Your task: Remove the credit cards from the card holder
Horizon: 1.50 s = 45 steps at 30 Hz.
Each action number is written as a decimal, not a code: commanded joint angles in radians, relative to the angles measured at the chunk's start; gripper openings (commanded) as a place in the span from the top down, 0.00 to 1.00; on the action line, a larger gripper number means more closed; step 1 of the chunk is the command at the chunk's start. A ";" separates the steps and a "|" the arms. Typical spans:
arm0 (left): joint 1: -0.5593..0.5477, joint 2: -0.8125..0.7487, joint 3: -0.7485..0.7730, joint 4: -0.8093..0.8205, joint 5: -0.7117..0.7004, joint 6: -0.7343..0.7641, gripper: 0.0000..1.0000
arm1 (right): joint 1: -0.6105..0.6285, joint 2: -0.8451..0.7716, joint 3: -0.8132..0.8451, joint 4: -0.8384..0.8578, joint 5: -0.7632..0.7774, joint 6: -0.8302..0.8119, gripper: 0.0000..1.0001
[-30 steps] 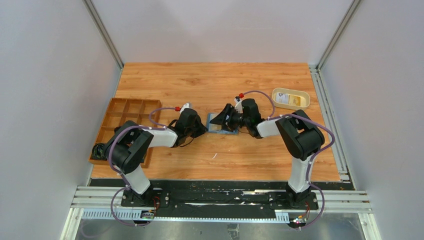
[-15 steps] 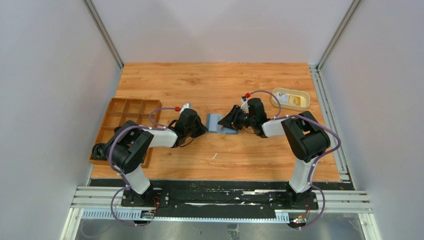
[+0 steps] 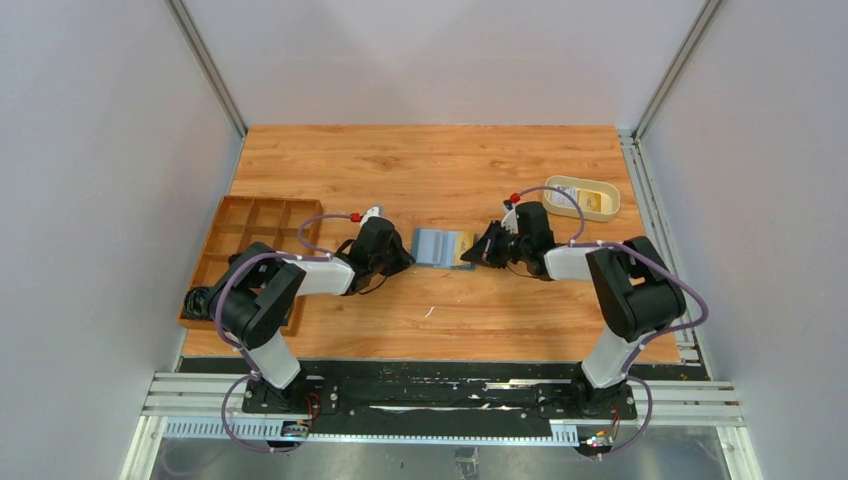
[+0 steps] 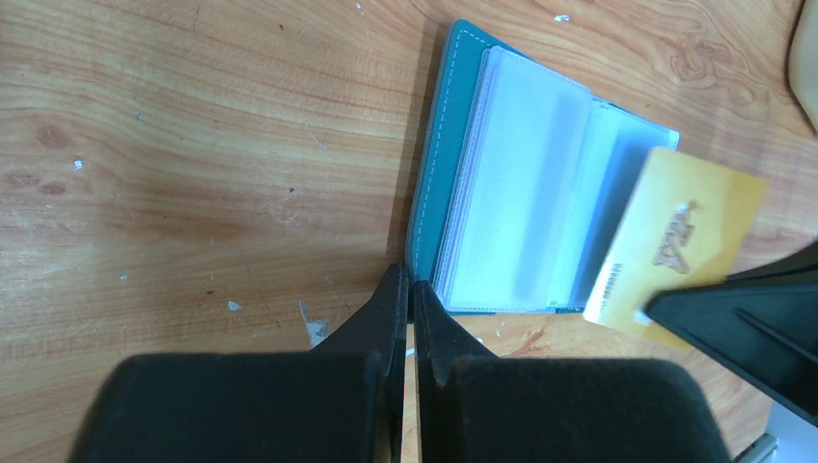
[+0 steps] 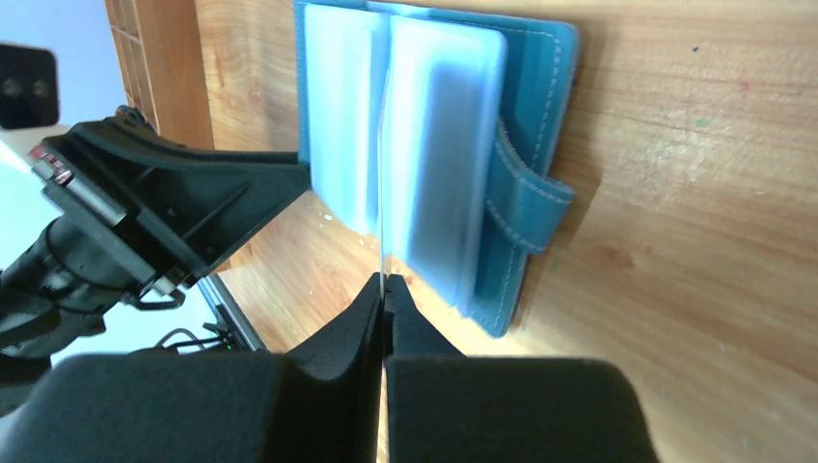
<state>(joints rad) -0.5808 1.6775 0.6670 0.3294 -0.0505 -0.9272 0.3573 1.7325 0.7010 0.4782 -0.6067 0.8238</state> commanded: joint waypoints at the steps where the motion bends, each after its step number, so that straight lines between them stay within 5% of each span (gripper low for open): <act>1: -0.013 0.003 -0.004 -0.120 -0.041 0.042 1.00 | -0.028 -0.124 0.063 -0.206 0.004 -0.174 1.00; 9: -0.013 0.002 0.001 -0.126 -0.036 0.056 1.00 | -0.306 -0.196 0.299 -0.440 -0.072 -0.298 1.00; 12: -0.013 -0.022 0.014 -0.153 -0.043 0.085 1.00 | -0.516 -0.113 0.436 -0.568 -0.038 -0.326 1.00; 17: -0.013 -0.044 0.003 -0.168 -0.029 0.097 1.00 | -0.660 0.038 0.575 -0.623 -0.073 -0.355 1.00; 28: -0.013 -0.052 -0.017 -0.165 -0.028 0.098 1.00 | -0.712 0.280 0.775 -0.803 -0.057 -0.497 1.00; 45: -0.013 -0.018 -0.003 -0.165 -0.009 0.103 1.00 | -0.781 0.324 0.792 -0.904 -0.051 -0.549 1.00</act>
<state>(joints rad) -0.5850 1.6371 0.6765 0.2298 -0.0544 -0.8490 -0.3874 2.0357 1.4567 -0.3450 -0.6552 0.3141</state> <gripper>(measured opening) 0.018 0.009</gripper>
